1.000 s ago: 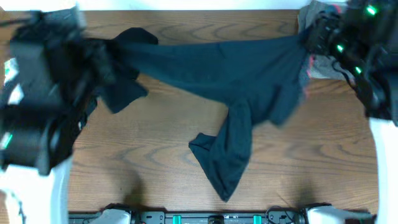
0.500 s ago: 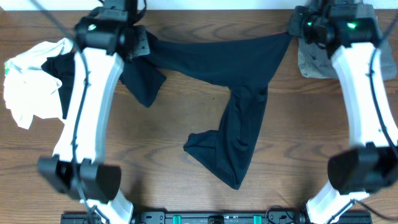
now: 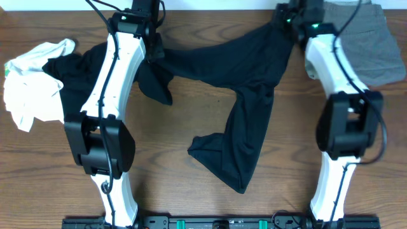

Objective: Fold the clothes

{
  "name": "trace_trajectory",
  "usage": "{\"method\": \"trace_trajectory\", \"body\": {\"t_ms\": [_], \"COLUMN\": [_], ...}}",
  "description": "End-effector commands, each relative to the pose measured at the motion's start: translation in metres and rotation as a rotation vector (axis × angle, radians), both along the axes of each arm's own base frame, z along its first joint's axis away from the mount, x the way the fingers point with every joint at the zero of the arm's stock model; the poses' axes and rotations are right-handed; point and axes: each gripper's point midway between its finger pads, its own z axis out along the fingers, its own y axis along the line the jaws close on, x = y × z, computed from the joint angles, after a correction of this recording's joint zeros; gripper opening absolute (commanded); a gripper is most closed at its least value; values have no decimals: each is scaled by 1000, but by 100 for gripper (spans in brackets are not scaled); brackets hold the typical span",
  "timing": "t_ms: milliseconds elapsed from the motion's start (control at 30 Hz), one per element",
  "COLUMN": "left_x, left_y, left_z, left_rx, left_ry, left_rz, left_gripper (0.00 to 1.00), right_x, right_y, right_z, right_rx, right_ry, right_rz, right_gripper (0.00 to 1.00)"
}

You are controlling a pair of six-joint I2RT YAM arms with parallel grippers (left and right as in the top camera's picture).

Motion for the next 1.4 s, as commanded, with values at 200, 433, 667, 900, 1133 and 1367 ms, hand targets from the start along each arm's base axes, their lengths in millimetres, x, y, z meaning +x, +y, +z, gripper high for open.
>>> {"method": "trace_trajectory", "body": {"t_ms": [200,433,667,900,1133,1367], "left_x": [-2,-10,-3,-9,-46,-88], "left_y": [12,24,51,49,2,-32], "left_z": [-45,-77,-63,-12,5,-10], "left_rx": [14,22,12,-97,-198,-182], "left_ry": [83,136,90,19,117,290], "left_rz": [58,81,139,83,-127,-260], "left_gripper": [6,6,96,98,98,97], "right_x": [29,38,33,-15,-96,-154], "right_y": [49,50,47,27,6,-11], "right_z": [-53,-48,-19,49,72,37], "right_rx": [-32,-39,-7,-18,-75,-85], "right_ry": [-99,-163,-172,-54,180,461], "right_rz": [37,12,43,48,58,37], "right_gripper": [11,13,78,99,99,99]}}
